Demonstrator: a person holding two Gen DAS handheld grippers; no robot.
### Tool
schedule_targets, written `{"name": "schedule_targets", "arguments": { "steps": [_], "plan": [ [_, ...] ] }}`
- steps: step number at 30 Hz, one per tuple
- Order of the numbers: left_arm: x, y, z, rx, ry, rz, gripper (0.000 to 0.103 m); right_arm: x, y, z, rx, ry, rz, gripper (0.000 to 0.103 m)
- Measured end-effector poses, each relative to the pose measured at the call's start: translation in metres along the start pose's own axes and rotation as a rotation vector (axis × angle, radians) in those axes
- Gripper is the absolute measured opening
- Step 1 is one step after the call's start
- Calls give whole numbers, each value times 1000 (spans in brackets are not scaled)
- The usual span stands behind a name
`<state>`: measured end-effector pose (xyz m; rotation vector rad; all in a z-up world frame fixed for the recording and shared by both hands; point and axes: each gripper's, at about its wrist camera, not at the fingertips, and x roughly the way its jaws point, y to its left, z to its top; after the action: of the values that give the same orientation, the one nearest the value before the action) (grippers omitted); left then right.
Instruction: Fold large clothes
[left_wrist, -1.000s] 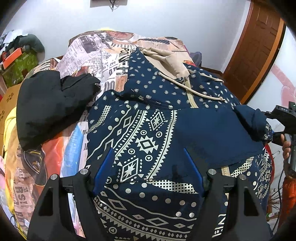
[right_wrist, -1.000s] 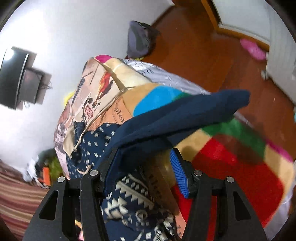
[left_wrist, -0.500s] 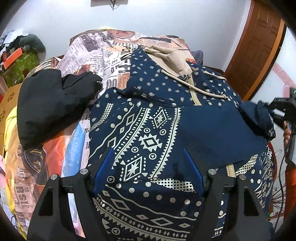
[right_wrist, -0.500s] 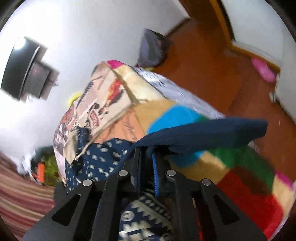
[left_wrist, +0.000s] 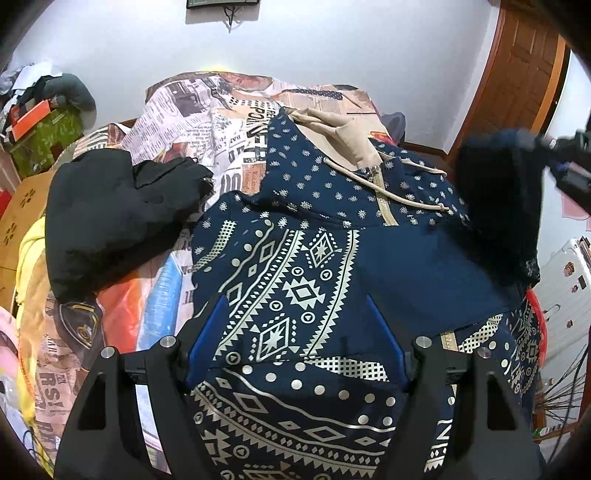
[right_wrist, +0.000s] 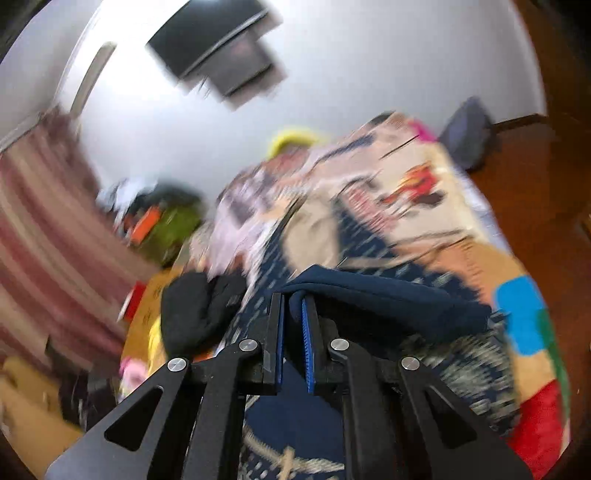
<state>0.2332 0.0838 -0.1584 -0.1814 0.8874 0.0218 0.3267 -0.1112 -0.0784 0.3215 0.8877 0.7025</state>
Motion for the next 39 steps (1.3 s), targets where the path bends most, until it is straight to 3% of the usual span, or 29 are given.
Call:
{"name": "schedule_targets", "arguments": {
  "steps": [8, 15, 18, 21, 23, 24, 33, 39],
  "plan": [
    [-8, 10, -2, -20, 4, 12, 74, 83, 2, -66, -59, 326, -51, 8],
    [-10, -4, 13, 24, -4, -4, 74, 43, 7, -57, -114, 264, -72, 8],
    [-7, -20, 30, 57, -14, -41, 74, 29, 6, -47, -132, 211, -105, 13],
    [3, -36, 45, 82, -7, -76, 74, 9, -2, -43, -177, 127, -216, 31],
    [12, -51, 54, 111, 11, -100, 74, -3, -9, -42, -195, 80, -285, 50],
    [16, -58, 57, 123, 18, -107, 74, -7, -13, -42, -198, 64, -309, 52],
    [62, -130, 76, 255, 109, -198, 74, -21, -67, -41, -118, 66, -441, 52],
    [93, -163, 75, 326, 168, -194, 74, -14, -96, -58, -49, 111, -479, 52]
  ]
}}
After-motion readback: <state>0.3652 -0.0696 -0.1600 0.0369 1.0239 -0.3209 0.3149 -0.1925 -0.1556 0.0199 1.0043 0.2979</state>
